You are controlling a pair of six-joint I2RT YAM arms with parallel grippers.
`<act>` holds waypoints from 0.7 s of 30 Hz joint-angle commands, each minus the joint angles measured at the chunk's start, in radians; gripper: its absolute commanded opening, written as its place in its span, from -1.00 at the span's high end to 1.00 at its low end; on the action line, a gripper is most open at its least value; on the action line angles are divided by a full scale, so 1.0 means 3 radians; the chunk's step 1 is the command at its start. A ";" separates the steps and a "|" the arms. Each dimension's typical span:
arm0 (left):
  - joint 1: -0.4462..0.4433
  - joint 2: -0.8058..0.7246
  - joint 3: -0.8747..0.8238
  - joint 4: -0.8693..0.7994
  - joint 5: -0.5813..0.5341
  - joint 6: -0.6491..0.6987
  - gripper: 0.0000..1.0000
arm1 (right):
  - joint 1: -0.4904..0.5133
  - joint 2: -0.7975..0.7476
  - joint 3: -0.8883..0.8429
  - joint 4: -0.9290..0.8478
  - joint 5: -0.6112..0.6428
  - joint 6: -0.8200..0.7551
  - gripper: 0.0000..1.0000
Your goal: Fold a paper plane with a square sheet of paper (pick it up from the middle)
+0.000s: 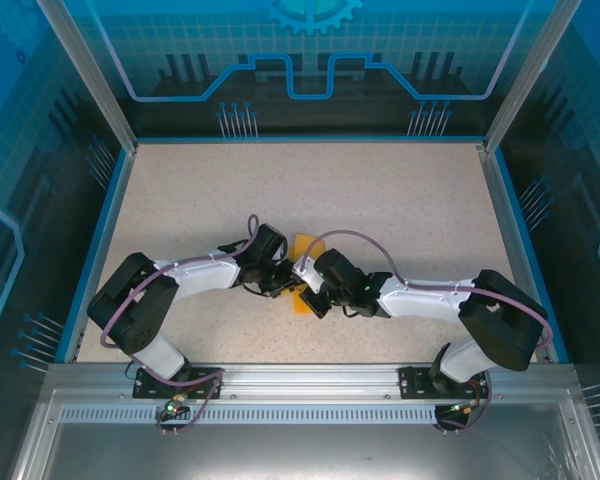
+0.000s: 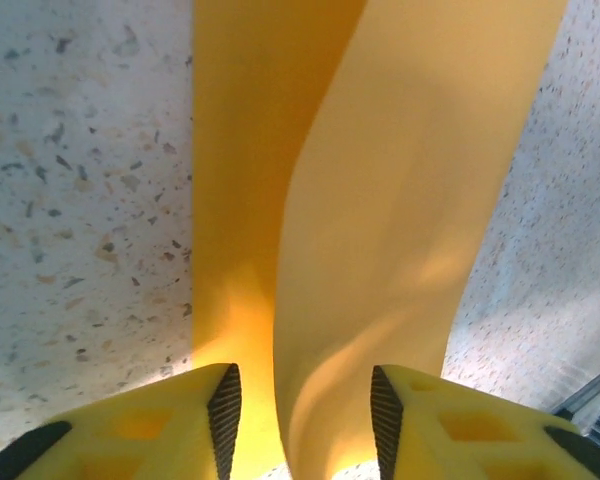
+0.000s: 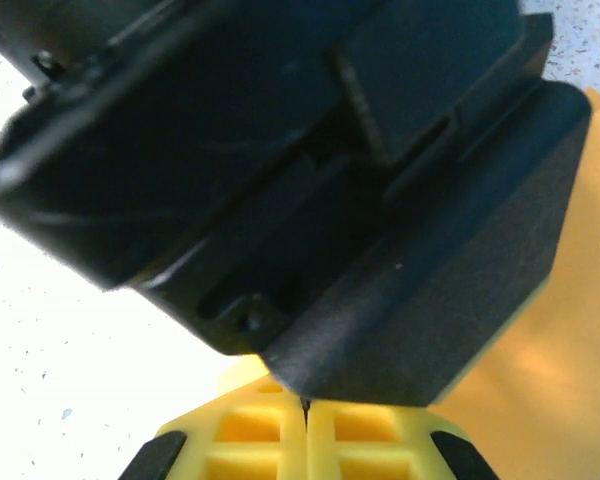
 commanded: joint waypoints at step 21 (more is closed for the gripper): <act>0.0025 -0.0255 0.0422 -0.0833 -0.0470 0.0680 -0.14 | -0.0564 0.0100 0.0310 -0.0520 -0.0900 -0.0373 1.00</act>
